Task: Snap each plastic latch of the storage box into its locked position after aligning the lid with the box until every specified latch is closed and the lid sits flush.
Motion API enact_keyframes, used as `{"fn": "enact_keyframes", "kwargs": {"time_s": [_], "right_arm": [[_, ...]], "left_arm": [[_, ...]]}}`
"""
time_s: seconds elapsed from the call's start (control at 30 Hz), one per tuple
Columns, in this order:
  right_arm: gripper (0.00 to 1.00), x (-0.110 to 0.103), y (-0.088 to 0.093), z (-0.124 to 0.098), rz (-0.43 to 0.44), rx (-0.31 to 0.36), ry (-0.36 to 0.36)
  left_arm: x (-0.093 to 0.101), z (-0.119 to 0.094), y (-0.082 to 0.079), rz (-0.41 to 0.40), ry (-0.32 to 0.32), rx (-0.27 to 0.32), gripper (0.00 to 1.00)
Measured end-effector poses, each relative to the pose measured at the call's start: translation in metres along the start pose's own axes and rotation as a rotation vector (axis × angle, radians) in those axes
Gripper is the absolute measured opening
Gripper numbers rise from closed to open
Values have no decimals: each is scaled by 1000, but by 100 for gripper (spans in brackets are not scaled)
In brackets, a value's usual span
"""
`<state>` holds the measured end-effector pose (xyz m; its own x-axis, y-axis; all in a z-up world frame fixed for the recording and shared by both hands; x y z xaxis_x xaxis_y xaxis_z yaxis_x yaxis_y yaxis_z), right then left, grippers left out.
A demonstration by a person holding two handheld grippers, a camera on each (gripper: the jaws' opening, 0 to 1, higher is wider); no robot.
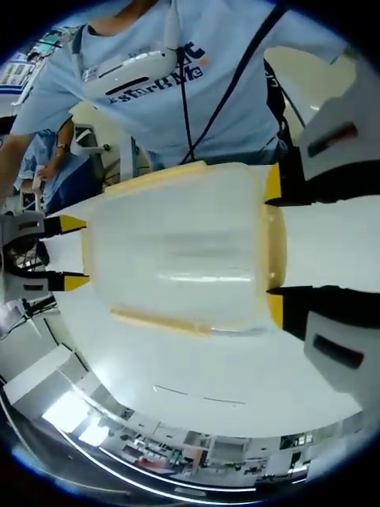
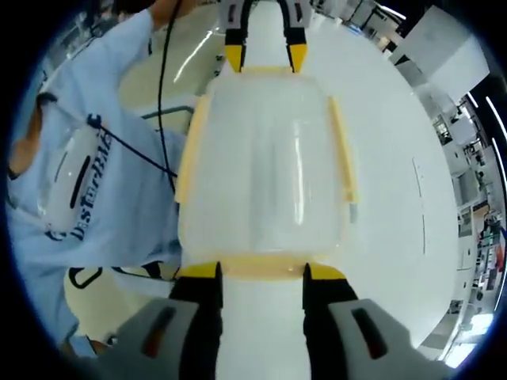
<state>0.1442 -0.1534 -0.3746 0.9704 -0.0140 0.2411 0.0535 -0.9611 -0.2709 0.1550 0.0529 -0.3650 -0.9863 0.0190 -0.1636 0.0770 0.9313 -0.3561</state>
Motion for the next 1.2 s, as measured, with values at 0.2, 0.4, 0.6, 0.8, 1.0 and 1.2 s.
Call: {"fn": "enact_keyframes", "kwargs": {"time_s": [0.2,0.4,0.6,0.8,1.0,1.2], "right_arm": [[37,8,-1,5,-2,8,5],[37,16,-5,13,0,17,-3],[37,22,-8,19,-6,3,-3],[37,28,-8,21,-4,-9,-2],[37,32,-11,21,-9,-12,12],[37,36,-14,22,-8,-19,14]], "left_arm": [[-6,3,3,0,-11,-3,39],[-14,6,11,-8,-5,-5,39],[-22,10,15,-10,1,-21,39],[-28,10,17,-7,2,-37,39],[-33,8,19,-6,-7,-47,39],[-35,8,22,-3,-8,-51,39]]}}
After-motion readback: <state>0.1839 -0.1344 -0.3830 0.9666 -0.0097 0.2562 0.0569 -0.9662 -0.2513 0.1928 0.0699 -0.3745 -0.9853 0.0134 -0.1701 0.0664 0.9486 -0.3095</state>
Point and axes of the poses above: the point that each gripper's makers call its tool centre point, and the gripper's own axes: z roughly forward along the fingers, x roughly to its right, y roughly out of its underside, the point moved 2 cm from there along -z, roughly backward along the fingers, and after that the axes turned 4 degrees about y, right-handed, at the moved point
